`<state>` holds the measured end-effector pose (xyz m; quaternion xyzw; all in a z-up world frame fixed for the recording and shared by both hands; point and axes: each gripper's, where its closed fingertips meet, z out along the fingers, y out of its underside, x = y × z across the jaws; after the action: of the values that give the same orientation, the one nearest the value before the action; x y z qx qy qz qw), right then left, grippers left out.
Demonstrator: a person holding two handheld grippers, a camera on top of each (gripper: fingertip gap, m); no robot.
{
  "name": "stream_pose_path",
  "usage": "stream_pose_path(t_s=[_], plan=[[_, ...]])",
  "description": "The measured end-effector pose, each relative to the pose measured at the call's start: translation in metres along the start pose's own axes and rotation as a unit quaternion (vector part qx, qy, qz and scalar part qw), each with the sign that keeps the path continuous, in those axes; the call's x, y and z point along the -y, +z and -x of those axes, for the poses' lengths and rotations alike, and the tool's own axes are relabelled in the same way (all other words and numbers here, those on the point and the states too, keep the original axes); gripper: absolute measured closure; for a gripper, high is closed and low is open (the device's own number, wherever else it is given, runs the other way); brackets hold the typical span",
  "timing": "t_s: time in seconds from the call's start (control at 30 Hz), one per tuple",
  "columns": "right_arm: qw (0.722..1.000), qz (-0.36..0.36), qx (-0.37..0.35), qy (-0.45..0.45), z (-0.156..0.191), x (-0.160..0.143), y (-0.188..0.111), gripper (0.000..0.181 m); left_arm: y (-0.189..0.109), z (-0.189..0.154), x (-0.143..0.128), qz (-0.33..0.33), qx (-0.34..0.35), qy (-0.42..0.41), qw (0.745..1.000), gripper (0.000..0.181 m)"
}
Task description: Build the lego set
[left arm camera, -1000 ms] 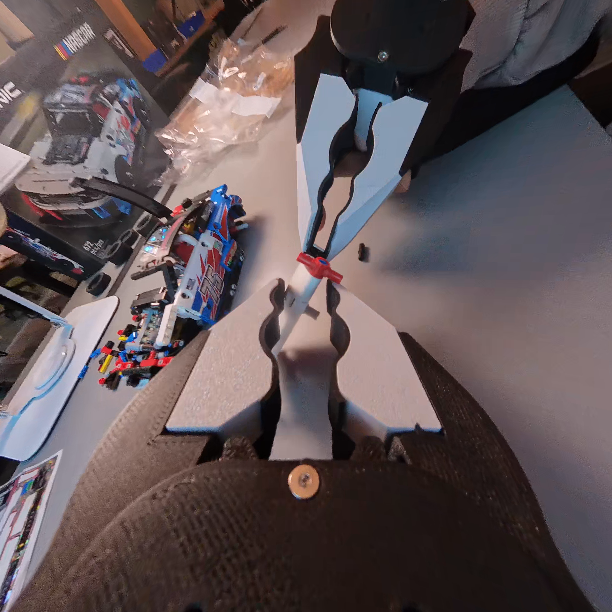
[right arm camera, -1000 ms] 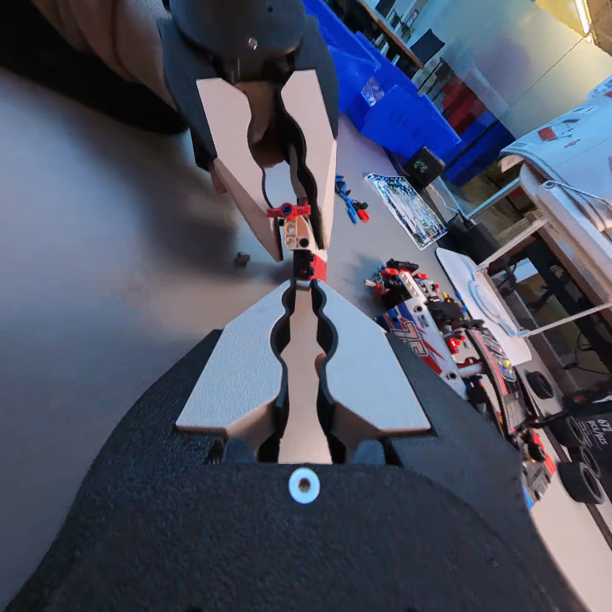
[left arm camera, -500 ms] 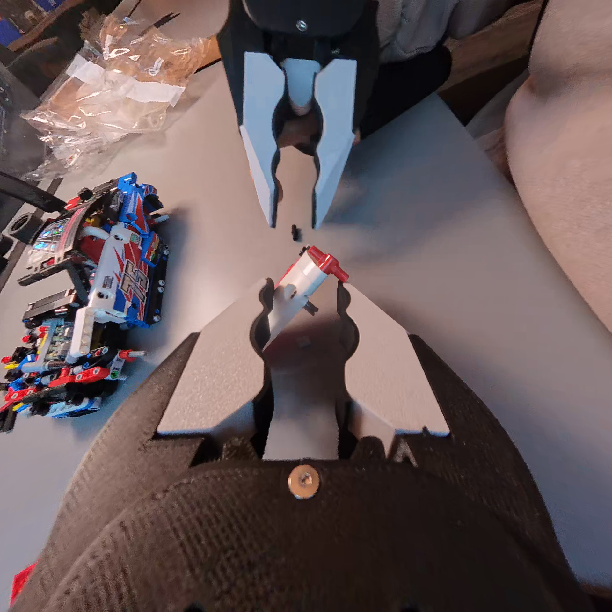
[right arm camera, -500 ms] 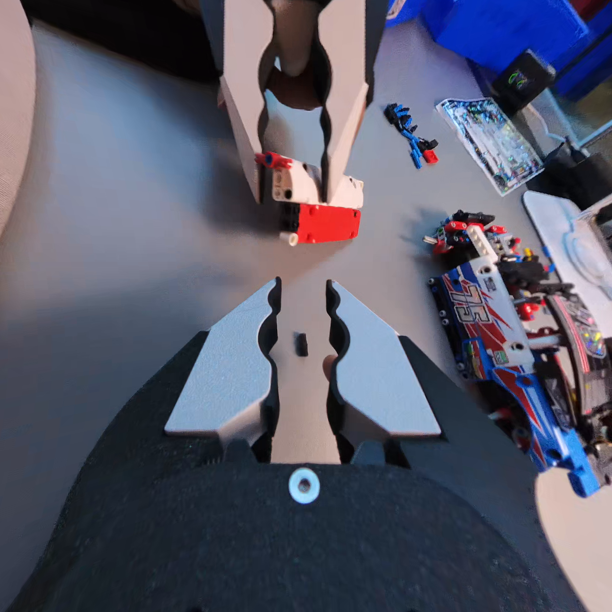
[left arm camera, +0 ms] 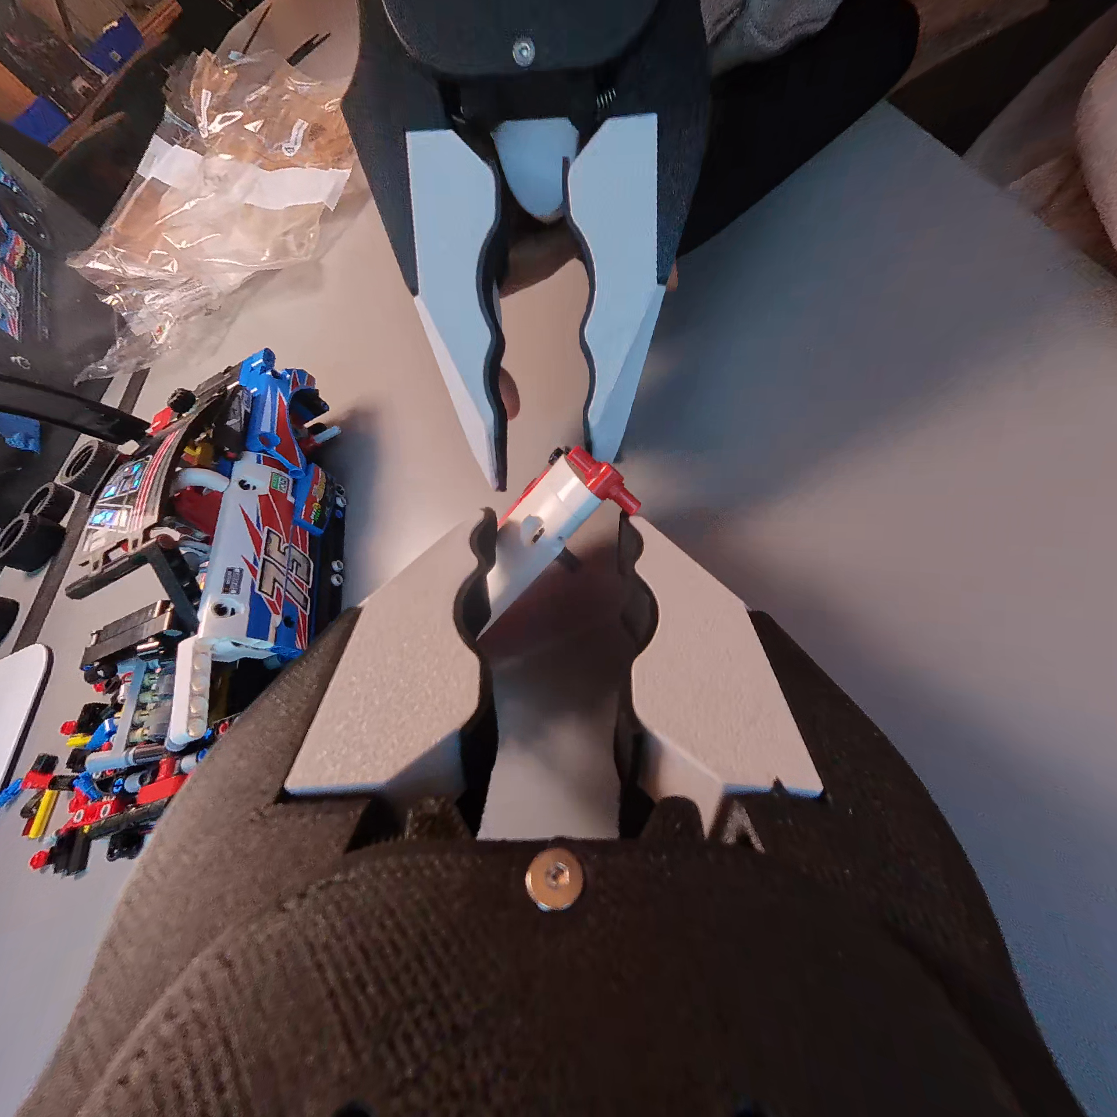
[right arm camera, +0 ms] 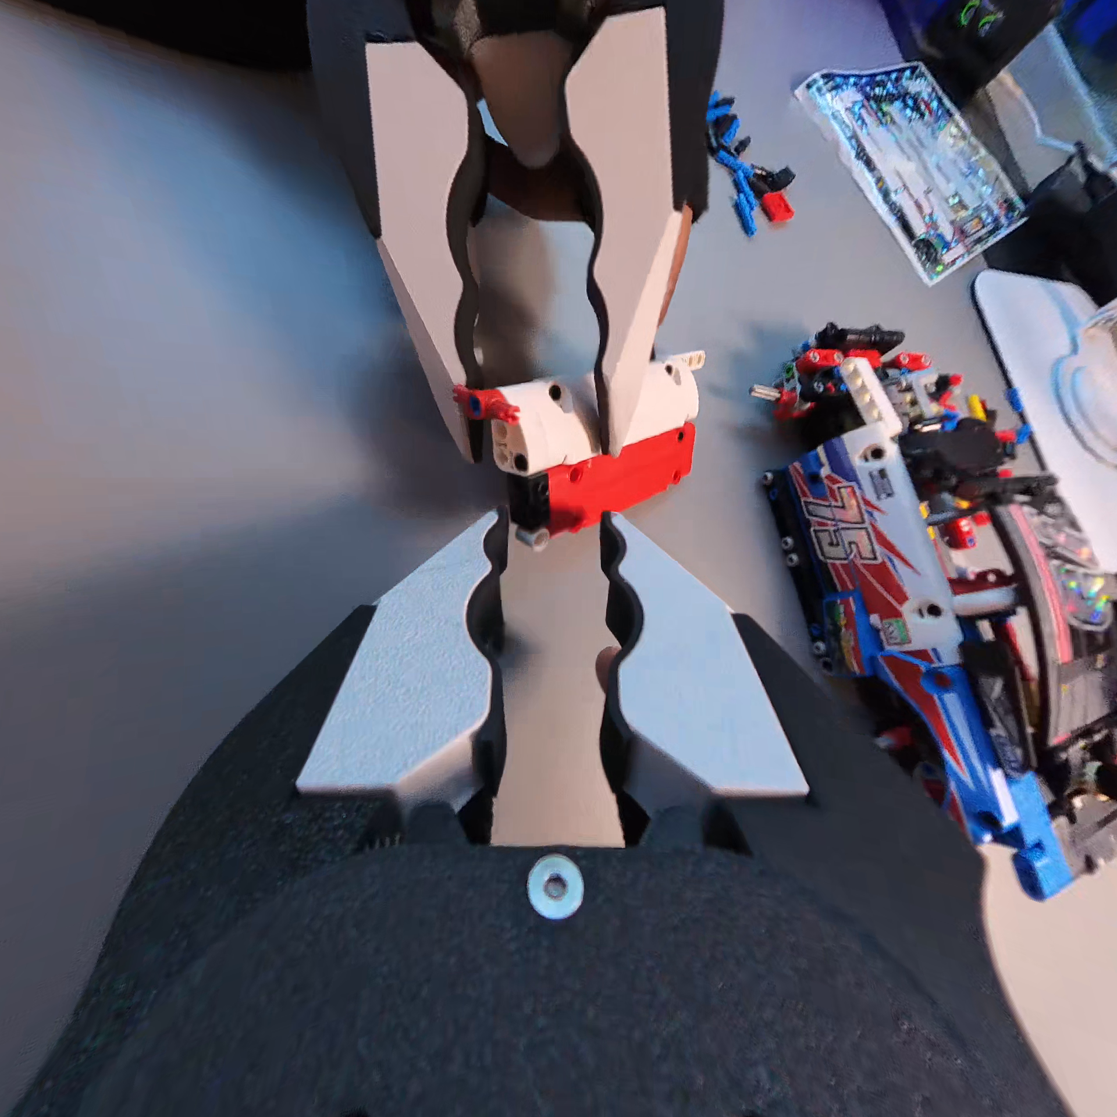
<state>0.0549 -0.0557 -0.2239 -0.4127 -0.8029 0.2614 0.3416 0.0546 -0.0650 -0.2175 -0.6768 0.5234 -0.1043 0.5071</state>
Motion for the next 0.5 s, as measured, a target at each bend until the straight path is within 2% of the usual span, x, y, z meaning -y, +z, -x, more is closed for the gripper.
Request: stream_pose_path(t_s=[0.03,0.17,0.2,0.27,0.33,0.5], plan=[[1.0,0.004,-0.008,-0.024,0.0,0.001,0.005,0.157,-0.001,0.001,0.0,-0.002,0.002,-0.004,1.0,0.142],[0.997,0.001,-0.03,-0.077,0.0,0.008,0.01,0.163,-0.011,0.003,-0.001,-0.006,0.012,-0.02,1.0,0.14],[0.996,0.005,-0.04,-0.085,-0.002,0.009,0.01,0.165,-0.016,0.002,0.003,-0.012,0.007,-0.021,1.0,0.125],[0.988,0.029,-0.088,-0.125,-0.014,0.006,0.007,0.167,-0.026,0.004,0.011,-0.032,0.017,-0.035,0.999,0.121],[0.986,0.035,-0.091,-0.134,-0.013,0.007,0.007,0.168,-0.032,0.014,0.004,-0.014,0.047,-0.038,0.998,0.117],[0.957,0.089,-0.151,-0.229,-0.014,0.003,0.011,0.171,-0.042,0.02,-0.009,0.01,0.052,-0.078,0.996,0.133]])
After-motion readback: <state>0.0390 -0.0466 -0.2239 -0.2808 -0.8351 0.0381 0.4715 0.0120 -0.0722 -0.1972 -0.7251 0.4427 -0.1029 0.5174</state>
